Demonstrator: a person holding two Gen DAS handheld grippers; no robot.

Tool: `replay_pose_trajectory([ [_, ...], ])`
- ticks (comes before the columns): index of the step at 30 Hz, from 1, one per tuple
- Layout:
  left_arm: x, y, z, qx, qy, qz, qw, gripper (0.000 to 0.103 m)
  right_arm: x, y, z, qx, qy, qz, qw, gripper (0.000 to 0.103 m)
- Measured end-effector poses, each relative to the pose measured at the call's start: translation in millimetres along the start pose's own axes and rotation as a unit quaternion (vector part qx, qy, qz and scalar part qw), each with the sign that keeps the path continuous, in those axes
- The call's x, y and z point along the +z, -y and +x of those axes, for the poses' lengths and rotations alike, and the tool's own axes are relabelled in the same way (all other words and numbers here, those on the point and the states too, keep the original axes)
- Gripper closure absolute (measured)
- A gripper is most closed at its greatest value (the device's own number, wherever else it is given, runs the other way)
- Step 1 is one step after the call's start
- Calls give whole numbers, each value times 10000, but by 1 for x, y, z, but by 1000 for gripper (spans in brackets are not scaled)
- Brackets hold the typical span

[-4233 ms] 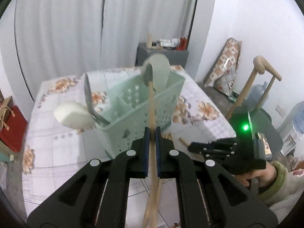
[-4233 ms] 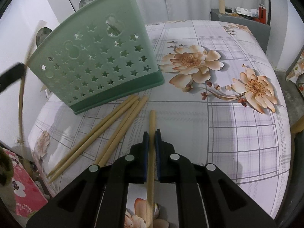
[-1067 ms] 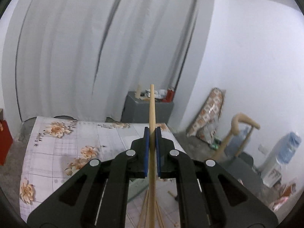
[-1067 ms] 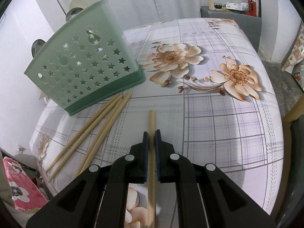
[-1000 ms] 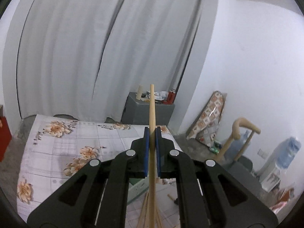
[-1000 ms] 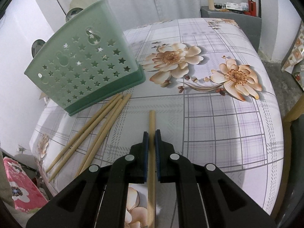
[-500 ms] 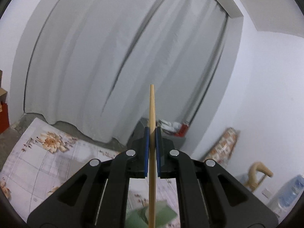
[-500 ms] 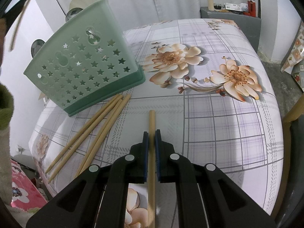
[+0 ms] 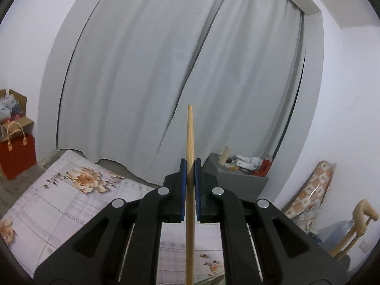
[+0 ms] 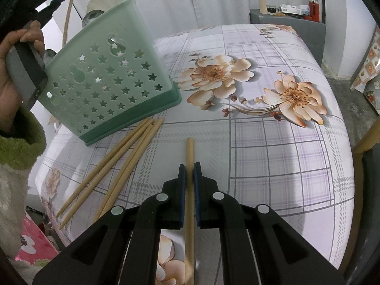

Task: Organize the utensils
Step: 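Lower the chopstick into the green caddy and open the left tool, then carry the chopstick over the caddy with the right tool while the left tool returns to the chopsticks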

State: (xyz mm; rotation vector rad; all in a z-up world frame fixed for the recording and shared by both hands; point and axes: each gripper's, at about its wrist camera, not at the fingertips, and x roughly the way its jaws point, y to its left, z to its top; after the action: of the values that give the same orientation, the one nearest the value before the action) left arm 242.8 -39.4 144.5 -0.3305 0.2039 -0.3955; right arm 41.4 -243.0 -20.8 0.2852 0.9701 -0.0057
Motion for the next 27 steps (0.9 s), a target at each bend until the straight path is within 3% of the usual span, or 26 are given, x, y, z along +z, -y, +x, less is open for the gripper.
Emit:
replay_pose_trajectory([
  [2,1,2,-2,36,90,72,9999,98,0,0,0,1,-1,-4,10000,96],
  [17,-13,0,-36,-185,-334,264,9989,97,1,2,0,78,-19,68,9999,96],
  [27,-53,-21,-100,-359,-937,411,9941,75,7,1,3,97,-183,-59,9998,95],
])
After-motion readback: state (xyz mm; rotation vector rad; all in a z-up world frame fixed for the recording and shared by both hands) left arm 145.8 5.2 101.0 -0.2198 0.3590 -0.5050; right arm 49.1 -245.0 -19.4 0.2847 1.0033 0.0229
